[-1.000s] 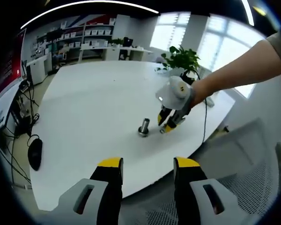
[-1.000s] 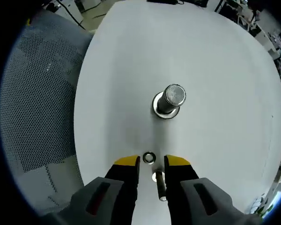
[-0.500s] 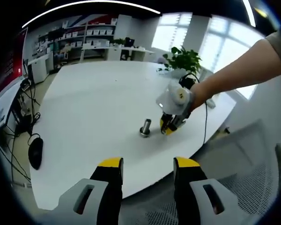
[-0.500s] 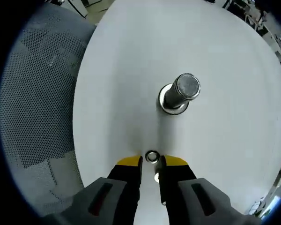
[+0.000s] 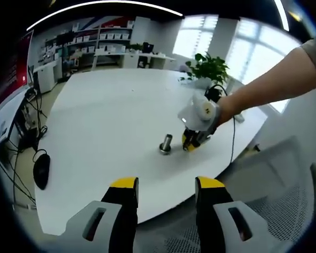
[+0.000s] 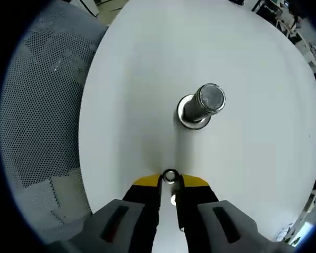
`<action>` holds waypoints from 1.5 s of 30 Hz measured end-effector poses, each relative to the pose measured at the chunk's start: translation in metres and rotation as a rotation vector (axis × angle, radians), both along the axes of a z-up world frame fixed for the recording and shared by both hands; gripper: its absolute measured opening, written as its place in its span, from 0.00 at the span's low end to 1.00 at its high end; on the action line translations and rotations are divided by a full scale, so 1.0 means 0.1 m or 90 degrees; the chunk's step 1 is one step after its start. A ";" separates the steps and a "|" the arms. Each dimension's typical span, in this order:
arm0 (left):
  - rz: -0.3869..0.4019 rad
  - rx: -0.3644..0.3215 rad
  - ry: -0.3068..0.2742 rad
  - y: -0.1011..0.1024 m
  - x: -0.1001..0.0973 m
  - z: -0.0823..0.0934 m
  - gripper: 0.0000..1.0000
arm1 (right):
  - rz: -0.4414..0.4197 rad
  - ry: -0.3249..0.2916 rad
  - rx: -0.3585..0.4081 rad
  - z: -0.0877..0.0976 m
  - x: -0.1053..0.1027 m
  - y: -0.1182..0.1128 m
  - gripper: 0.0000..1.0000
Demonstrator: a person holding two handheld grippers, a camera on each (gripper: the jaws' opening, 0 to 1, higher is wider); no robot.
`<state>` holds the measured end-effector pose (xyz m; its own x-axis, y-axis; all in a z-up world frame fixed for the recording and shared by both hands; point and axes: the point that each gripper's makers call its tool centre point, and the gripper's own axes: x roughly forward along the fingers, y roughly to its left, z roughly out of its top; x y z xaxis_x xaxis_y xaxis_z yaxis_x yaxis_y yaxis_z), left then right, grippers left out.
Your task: Place the washer onto the threaded stud by aligning its center hole with the stud, sliding it down to the base, and recovering from edge contact or off-axis alignment until the washer reaches the visible bottom stop.
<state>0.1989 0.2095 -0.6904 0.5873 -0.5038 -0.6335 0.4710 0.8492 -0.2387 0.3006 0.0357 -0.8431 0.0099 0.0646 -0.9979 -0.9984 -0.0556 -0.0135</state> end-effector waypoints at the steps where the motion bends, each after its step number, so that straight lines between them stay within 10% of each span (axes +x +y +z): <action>1: 0.000 0.000 0.001 0.00 0.00 0.00 0.41 | -0.004 0.000 0.009 0.01 0.00 -0.01 0.16; 45: 0.019 0.015 0.003 0.07 0.03 -0.02 0.41 | -0.058 -0.003 0.017 0.02 0.06 0.01 0.12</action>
